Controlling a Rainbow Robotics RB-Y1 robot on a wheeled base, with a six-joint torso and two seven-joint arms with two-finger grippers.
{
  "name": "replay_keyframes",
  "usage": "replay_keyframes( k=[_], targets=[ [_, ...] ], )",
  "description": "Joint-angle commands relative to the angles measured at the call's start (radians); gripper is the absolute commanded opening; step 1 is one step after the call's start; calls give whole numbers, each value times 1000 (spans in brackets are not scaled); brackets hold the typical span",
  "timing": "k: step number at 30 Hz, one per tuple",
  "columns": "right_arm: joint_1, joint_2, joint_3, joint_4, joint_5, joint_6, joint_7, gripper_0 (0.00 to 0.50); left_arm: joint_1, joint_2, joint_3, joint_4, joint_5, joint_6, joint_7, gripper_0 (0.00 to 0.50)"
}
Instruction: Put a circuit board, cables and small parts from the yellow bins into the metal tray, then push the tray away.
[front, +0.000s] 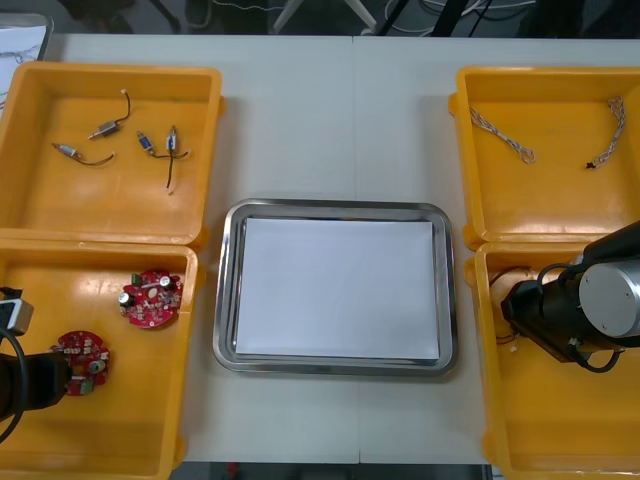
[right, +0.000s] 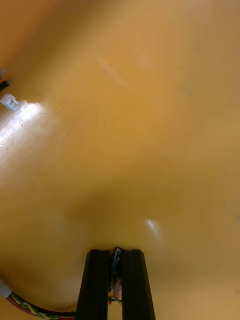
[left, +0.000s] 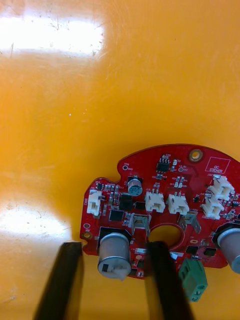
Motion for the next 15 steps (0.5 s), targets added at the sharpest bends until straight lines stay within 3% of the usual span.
replay_keyframes(
  k=[1, 6, 15],
  targets=[
    [23, -13, 13, -18, -22, 7, -45, 0, 11, 28, 46, -25, 18, 13, -48, 500],
    [23, -56, -15, -75, -43, 63, -39, 0, -11, 28, 77, -26, 41, 75, -55, 500],
    [24, -160, -113, -150, -246, 132, -27, 0, -26, 17, 142, -112, 87, 185, -58, 500]
  ],
)
